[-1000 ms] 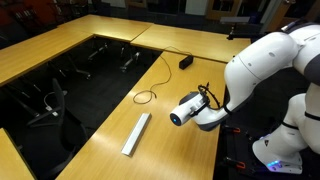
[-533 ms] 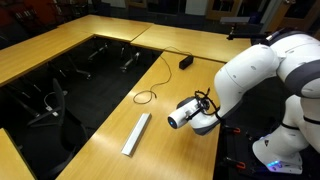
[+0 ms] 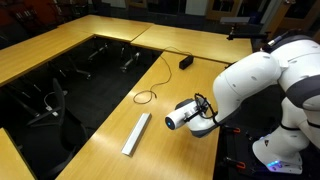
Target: Put the black pen inside the white mug
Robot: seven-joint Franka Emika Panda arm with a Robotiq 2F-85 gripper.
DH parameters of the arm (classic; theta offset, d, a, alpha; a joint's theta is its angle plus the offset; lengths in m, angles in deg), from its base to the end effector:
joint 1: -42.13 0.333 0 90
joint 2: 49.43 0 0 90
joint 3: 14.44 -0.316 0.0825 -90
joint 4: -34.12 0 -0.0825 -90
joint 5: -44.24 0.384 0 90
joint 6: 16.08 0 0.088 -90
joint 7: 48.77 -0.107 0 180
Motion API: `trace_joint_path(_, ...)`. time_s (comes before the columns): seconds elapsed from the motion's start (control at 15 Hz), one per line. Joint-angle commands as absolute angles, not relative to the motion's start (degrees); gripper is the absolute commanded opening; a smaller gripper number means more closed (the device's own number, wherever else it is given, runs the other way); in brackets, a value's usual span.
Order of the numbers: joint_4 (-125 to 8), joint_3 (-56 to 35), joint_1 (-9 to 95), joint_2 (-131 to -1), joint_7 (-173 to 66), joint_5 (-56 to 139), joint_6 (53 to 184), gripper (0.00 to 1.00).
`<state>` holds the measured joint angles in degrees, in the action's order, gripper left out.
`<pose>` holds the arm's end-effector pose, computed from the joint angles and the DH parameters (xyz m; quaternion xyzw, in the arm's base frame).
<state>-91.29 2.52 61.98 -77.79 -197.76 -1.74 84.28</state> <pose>0.4667 -0.0500 0.1606 0.4407 -0.7007 0.2654 0.4943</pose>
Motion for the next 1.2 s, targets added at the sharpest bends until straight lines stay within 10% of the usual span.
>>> trace_joint_path(0.0,-96.6,-4.1,55.5,-69.9,-197.4,-1.0,87.0,0.98)
trace_joint_path(1.13,-120.2,-12.0,42.5,-31.4,-185.8,2.3,120.6,1.00)
